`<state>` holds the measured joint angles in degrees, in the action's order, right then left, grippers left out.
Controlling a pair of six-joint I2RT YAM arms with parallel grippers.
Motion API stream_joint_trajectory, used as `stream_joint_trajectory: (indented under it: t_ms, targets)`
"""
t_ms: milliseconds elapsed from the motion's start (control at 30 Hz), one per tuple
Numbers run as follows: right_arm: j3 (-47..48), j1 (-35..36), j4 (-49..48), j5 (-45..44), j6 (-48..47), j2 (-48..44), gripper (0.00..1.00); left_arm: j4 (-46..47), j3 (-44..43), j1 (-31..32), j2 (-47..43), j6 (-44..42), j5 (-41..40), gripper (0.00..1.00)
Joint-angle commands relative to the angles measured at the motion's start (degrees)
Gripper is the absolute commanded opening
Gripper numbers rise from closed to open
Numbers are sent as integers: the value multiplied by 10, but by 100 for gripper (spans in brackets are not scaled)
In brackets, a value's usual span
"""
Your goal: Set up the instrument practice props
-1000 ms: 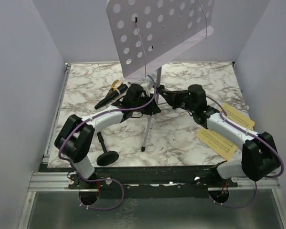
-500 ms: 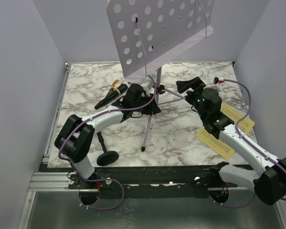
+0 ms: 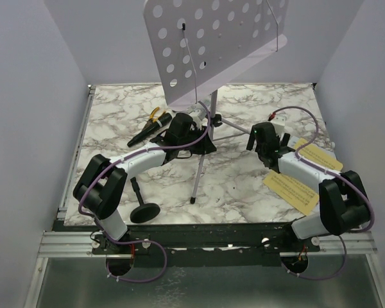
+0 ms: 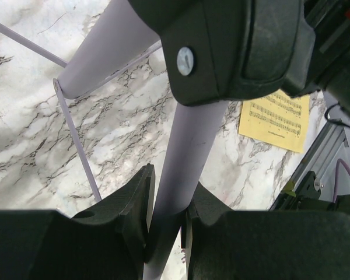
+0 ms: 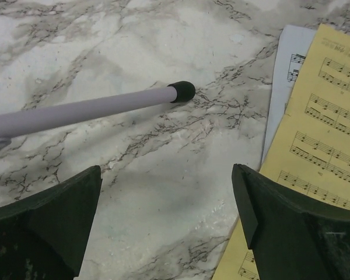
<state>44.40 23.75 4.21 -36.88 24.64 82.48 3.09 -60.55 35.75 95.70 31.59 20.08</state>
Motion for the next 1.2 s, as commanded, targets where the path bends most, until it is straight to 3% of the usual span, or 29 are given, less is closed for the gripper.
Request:
stream_joint_trajectory:
  t_ms: [0, 100, 267, 400, 667, 800, 1000, 1167]
  targets:
    - [19, -96, 10, 160, 42, 4, 100, -130, 41, -4, 11, 24, -34, 23]
    - [-7, -209, 6, 252, 113, -13, 100, -125, 43, -4, 8, 27, -26, 27]
    - [3, -334, 127, 162, 239, 15, 100, -118, 46, -4, 6, 31, -16, 34]
    - [-8, -389, 166, 183, 284, 58, 99, -115, 47, -4, 6, 31, -9, 38]
    - [-5, -383, 186, 330, 238, 118, 100, -108, 52, -5, -13, 28, -11, 59]
    - [-39, -327, 140, 419, 180, 113, 100, -105, 62, -6, -30, 28, -15, 68]
    - [-36, -162, 160, 396, 159, 79, 100, -97, 101, -6, -85, 52, -29, 80]
    - [-37, -129, 182, 406, 156, 19, 100, -105, 151, -8, -166, 69, -44, 85]
